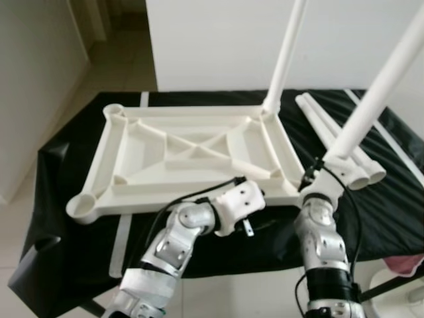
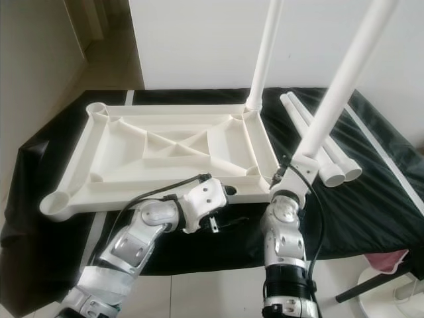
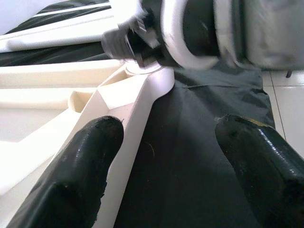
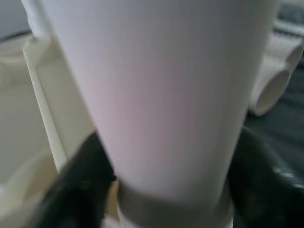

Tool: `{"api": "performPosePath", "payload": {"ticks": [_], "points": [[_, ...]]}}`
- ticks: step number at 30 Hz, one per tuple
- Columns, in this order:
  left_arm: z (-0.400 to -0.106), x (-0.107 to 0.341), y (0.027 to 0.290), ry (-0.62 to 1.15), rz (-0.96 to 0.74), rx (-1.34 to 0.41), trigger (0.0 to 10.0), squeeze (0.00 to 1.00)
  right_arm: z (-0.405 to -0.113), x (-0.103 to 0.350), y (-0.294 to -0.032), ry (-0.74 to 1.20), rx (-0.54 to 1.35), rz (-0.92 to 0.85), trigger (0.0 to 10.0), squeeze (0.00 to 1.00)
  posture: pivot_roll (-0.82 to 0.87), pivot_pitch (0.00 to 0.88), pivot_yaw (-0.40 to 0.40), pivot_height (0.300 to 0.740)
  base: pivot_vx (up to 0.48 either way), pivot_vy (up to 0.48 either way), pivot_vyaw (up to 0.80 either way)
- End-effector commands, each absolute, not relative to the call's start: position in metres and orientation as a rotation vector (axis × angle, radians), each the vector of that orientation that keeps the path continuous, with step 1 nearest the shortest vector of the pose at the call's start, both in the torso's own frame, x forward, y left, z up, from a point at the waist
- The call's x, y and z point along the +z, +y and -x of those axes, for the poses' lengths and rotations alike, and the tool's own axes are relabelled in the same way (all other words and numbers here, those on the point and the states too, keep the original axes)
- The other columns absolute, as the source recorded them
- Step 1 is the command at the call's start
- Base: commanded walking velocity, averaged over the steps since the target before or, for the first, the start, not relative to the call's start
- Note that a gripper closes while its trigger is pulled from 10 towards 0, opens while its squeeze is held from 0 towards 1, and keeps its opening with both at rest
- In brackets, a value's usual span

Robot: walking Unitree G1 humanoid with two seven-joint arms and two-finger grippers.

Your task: Building children table

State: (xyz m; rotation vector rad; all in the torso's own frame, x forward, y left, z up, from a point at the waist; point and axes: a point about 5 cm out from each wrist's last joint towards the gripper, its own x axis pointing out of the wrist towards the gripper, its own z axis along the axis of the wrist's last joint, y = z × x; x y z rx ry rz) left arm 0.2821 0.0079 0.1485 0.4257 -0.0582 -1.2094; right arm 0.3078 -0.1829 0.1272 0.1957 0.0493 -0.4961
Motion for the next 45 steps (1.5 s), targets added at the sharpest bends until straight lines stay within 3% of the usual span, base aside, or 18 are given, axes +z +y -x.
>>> {"api": "performPosePath", "payload": {"ticks": [1, 9, 10, 26, 32, 45], "points": [[-0.289, 0.151, 0.011, -0.082, -0.422, -1.058, 10.0, 0.00, -0.307, 0.129, -0.182, 0.037, -0.489, -0.205, 10.0, 1.00, 0.04, 0.000, -0.016, 0.740, 0.000, 0.000, 0.00], [-0.289, 0.150, 0.012, -0.081, -0.426, -1.062, 10.0, 0.00, -0.299, 0.134, -0.178, -0.024, -0.411, -0.227, 10.0, 1.00, 0.03, 0.000, -0.007, 0.740, 0.000, 0.000, 0.00], [-0.289, 0.150, 0.012, -0.081, -0.428, -1.062, 10.0, 0.00, -0.296, 0.133, -0.176, -0.024, -0.382, -0.235, 10.0, 0.00, 0.03, 0.000, -0.005, 0.740, 0.000, 0.000, 0.00], [-0.311, 0.156, 0.025, -0.078, -0.454, -0.985, 10.0, 0.00, -0.264, 0.115, -0.166, 0.015, -0.253, -0.212, 10.0, 0.00, 0.00, 0.000, 0.009, 0.740, 0.000, 0.000, 0.00], [-0.339, 0.159, 0.038, -0.029, -0.492, -0.815, 10.0, 0.00, -0.255, 0.102, -0.161, 0.091, -0.194, -0.215, 10.0, 0.00, -0.01, 0.000, 0.015, 0.740, 0.000, 0.000, 0.00], [-0.373, 0.155, 0.063, 0.125, -0.530, -0.557, 10.0, 0.00, -0.239, 0.094, -0.156, 0.125, -0.080, -0.175, 10.0, 0.00, -0.01, 0.000, 0.027, 0.740, 0.000, 0.000, 0.00]]}}
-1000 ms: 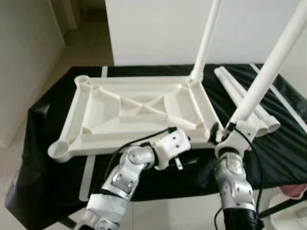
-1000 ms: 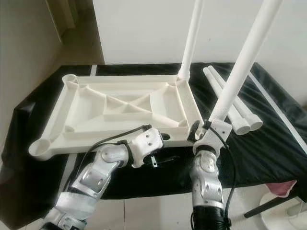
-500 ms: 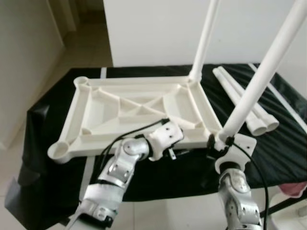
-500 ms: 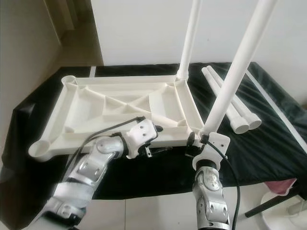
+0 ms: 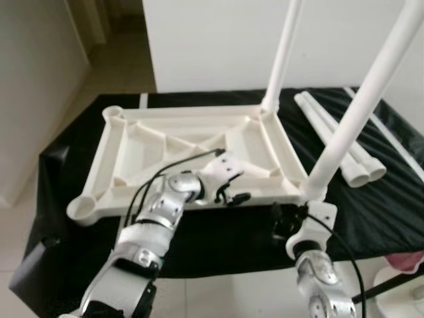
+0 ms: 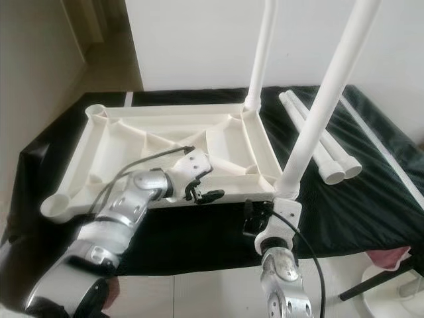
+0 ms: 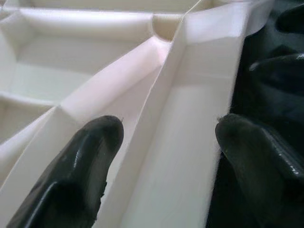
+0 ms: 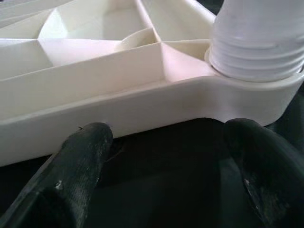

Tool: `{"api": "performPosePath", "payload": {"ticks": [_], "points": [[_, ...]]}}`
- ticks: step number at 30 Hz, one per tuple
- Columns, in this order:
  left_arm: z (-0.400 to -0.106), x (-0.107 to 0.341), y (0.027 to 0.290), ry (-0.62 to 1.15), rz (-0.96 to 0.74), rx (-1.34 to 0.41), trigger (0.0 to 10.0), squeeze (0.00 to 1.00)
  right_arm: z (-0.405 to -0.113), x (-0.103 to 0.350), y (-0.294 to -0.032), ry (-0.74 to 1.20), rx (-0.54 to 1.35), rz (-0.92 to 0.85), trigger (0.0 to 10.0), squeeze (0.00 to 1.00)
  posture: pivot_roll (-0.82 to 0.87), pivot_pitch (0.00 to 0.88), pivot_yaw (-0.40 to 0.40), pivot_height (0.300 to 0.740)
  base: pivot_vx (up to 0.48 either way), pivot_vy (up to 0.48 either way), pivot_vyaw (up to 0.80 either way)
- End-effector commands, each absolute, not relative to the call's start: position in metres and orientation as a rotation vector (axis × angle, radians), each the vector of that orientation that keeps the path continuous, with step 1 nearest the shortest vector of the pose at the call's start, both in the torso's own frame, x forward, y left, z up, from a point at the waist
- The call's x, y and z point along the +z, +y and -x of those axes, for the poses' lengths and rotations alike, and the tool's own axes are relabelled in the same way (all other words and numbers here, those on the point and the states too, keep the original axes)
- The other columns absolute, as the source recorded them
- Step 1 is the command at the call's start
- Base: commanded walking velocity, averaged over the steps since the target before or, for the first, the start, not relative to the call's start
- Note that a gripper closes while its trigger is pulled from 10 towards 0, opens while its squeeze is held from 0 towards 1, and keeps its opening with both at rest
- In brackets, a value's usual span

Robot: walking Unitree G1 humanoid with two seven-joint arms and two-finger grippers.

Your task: Building children table

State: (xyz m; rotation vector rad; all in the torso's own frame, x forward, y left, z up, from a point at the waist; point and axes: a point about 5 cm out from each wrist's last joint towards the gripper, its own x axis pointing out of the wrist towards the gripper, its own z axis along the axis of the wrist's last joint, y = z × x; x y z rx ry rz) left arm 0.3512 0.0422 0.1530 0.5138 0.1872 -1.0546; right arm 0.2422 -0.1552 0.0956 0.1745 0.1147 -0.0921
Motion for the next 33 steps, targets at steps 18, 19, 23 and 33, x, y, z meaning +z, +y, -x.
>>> {"api": "performPosePath", "payload": {"ticks": [18, 19, 23, 33], "points": [[-0.394, 0.173, 0.078, 0.142, -0.404, -0.460, 10.0, 0.00, -0.233, 0.107, -0.149, 0.031, 0.054, -0.170, 10.0, 0.00, -0.03, 0.000, 0.036, 0.740, 0.000, 0.000, 0.00], [-0.394, 0.173, 0.078, 0.142, -0.404, -0.460, 10.0, 0.00, -0.233, 0.107, -0.149, 0.031, 0.054, -0.170, 10.0, 0.00, -0.03, 0.000, 0.036, 0.740, 0.000, 0.000, 0.00], [-0.392, 0.172, 0.079, 0.120, -0.414, -0.509, 10.0, 0.00, -0.233, 0.109, -0.154, 0.018, 0.034, -0.152, 10.0, 0.00, -0.03, 0.000, 0.033, 0.740, 0.000, 0.000, 0.00], [-0.399, 0.172, 0.120, 0.093, -0.458, -0.404, 10.0, 0.00, -0.236, 0.117, -0.168, -0.027, -0.035, -0.131, 10.0, 0.00, -0.02, 0.000, 0.034, 0.740, 0.000, 0.000, 0.00]]}}
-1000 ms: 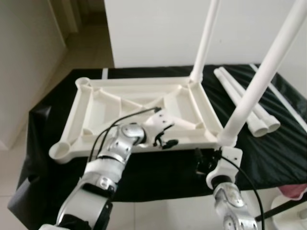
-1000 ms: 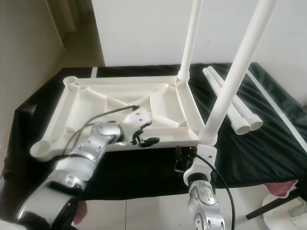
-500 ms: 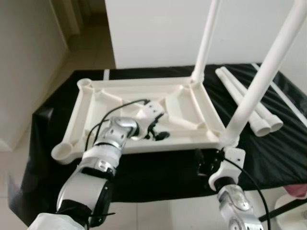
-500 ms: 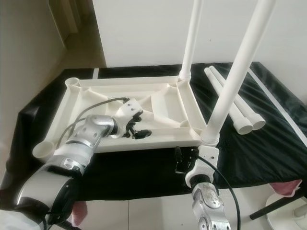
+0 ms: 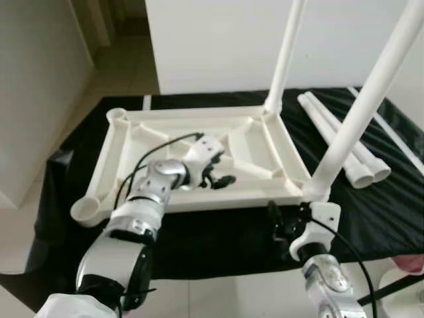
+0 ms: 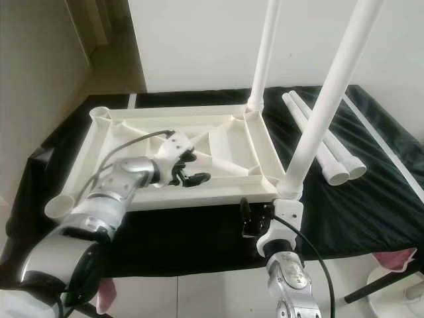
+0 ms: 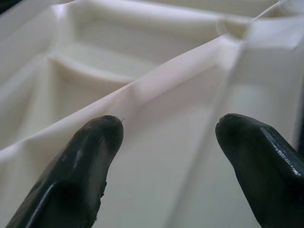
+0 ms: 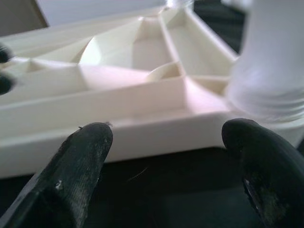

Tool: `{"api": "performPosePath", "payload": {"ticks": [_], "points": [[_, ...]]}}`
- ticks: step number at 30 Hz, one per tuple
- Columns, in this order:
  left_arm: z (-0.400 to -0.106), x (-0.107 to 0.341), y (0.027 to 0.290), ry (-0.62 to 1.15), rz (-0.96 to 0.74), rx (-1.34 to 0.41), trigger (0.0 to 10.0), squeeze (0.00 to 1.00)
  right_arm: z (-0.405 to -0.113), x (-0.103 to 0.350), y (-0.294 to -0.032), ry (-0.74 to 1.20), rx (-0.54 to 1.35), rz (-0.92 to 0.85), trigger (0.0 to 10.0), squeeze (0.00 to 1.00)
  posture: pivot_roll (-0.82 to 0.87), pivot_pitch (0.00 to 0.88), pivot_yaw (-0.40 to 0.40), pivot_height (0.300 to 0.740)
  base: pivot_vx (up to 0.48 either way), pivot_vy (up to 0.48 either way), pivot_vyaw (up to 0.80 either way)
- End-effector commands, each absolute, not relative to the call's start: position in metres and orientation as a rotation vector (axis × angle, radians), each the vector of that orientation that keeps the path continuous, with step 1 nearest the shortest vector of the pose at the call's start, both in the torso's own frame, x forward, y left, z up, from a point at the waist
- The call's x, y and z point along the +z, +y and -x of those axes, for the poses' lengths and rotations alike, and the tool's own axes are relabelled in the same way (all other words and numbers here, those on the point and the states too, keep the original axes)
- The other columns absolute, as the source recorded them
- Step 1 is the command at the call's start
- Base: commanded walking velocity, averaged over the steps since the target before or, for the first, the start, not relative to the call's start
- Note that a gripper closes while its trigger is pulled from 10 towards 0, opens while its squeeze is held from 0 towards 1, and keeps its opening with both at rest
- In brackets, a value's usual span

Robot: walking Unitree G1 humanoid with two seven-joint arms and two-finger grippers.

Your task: Building children table

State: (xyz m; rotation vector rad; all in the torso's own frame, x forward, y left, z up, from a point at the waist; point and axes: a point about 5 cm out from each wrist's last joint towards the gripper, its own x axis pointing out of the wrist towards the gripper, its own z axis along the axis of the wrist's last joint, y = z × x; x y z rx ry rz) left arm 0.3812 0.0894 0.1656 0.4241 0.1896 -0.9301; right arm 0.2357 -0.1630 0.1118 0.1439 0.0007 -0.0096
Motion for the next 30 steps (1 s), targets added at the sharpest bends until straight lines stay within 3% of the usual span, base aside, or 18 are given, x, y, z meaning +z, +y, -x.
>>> {"api": "performPosePath", "payload": {"ticks": [1, 2, 8, 13, 30], "points": [[-0.399, 0.172, 0.120, 0.093, -0.458, -0.404, 10.0, 0.00, -0.236, 0.117, -0.168, -0.027, -0.035, -0.131, 10.0, 0.00, -0.02, 0.000, 0.034, 0.740, 0.000, 0.000, 0.00], [-0.399, 0.169, 0.133, 0.109, -0.483, -0.371, 10.0, 0.00, -0.237, 0.117, -0.170, -0.032, -0.039, -0.127, 10.0, 0.00, -0.02, 0.000, 0.034, 0.740, 0.000, 0.000, 0.00], [-0.399, 0.167, 0.152, 0.128, -0.504, -0.337, 10.0, 0.00, -0.237, 0.116, -0.173, -0.029, -0.047, -0.123, 10.0, 0.00, -0.02, 0.000, 0.036, 0.740, 0.000, 0.000, 0.00], [-0.398, 0.167, 0.182, 0.150, -0.533, -0.271, 10.0, 0.00, -0.238, 0.113, -0.185, -0.021, -0.078, -0.106, 10.0, 0.00, -0.02, 0.000, 0.037, 0.740, 0.000, 0.000, 0.00], [-0.399, 0.176, 0.208, 0.136, -0.549, -0.180, 10.0, 0.00, -0.252, 0.122, -0.245, -0.057, -0.235, -0.051, 10.0, 0.00, -0.01, 0.000, 0.035, 0.740, 0.000, 0.000, 0.00]]}}
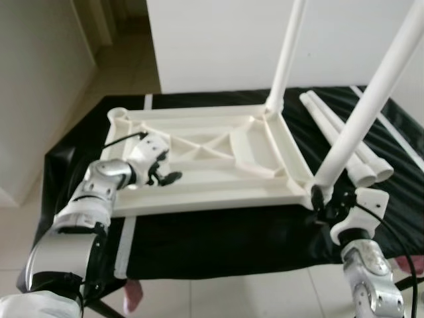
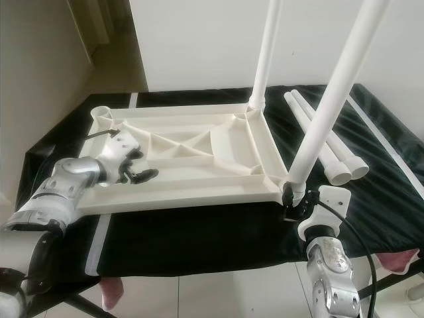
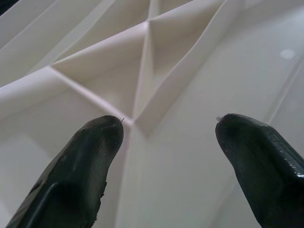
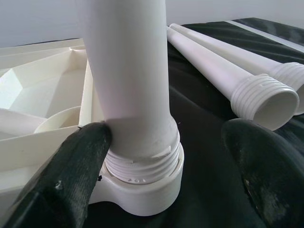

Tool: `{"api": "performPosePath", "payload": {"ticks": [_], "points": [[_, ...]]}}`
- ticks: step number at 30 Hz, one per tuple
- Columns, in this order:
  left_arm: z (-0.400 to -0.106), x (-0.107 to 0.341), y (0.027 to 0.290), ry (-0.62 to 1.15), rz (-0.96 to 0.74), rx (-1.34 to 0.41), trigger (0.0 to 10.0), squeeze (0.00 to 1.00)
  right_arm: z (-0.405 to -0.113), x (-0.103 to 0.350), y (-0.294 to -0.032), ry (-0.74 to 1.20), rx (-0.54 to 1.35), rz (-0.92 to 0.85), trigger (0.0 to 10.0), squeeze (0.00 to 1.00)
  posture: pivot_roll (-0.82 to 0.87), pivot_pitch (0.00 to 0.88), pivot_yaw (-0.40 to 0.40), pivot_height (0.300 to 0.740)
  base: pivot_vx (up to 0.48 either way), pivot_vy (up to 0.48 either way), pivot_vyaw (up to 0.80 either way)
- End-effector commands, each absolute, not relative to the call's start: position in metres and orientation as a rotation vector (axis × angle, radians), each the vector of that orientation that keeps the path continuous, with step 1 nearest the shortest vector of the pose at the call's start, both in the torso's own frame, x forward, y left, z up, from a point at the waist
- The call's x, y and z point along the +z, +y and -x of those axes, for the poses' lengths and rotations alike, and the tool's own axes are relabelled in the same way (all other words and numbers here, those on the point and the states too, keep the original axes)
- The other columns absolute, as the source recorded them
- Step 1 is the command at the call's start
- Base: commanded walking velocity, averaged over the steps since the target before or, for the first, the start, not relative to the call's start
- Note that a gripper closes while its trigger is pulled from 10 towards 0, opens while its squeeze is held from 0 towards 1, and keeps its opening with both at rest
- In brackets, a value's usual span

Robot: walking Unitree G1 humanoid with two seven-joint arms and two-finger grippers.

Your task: Building children table

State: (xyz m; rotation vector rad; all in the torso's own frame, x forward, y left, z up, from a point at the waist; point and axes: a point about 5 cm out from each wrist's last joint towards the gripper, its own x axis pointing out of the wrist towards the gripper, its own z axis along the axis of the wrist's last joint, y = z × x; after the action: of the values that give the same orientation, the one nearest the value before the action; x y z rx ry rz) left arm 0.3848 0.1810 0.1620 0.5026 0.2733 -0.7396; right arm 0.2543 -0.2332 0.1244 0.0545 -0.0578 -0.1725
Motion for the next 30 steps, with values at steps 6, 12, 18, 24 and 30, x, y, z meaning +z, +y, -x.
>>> {"api": "performPosePath", "payload": {"ticks": [6, 12, 18, 24, 30], "points": [[-0.397, 0.175, 0.223, 0.160, -0.548, -0.097, 10.0, 0.00, -0.254, 0.123, -0.253, -0.064, -0.267, -0.056, 10.0, 0.00, -0.01, 0.000, 0.035, 0.740, 0.000, 0.000, 0.00], [-0.391, 0.175, 0.258, 0.221, -0.567, 0.106, 10.0, 0.00, -0.256, 0.123, -0.243, -0.071, -0.212, -0.060, 10.0, 0.00, -0.01, 0.000, 0.033, 0.740, 0.000, 0.000, 0.00], [-0.387, 0.175, 0.269, 0.228, -0.623, 0.119, 10.0, 0.00, -0.256, 0.121, -0.239, -0.064, -0.201, -0.072, 10.0, 0.00, -0.01, 0.000, 0.032, 0.740, 0.000, 0.000, 0.00], [-0.384, 0.162, 0.258, 0.237, -0.754, -0.036, 10.0, 0.00, -0.258, 0.117, -0.230, -0.054, -0.166, -0.083, 10.0, 0.00, 0.00, 0.000, 0.026, 0.740, 0.000, 0.000, 0.00], [-0.379, 0.138, 0.229, 0.242, -0.842, -0.257, 10.0, 0.00, -0.261, 0.113, -0.224, -0.034, -0.141, -0.095, 10.0, 0.00, 0.01, 0.000, 0.024, 0.740, 0.000, 0.000, 0.00]]}}
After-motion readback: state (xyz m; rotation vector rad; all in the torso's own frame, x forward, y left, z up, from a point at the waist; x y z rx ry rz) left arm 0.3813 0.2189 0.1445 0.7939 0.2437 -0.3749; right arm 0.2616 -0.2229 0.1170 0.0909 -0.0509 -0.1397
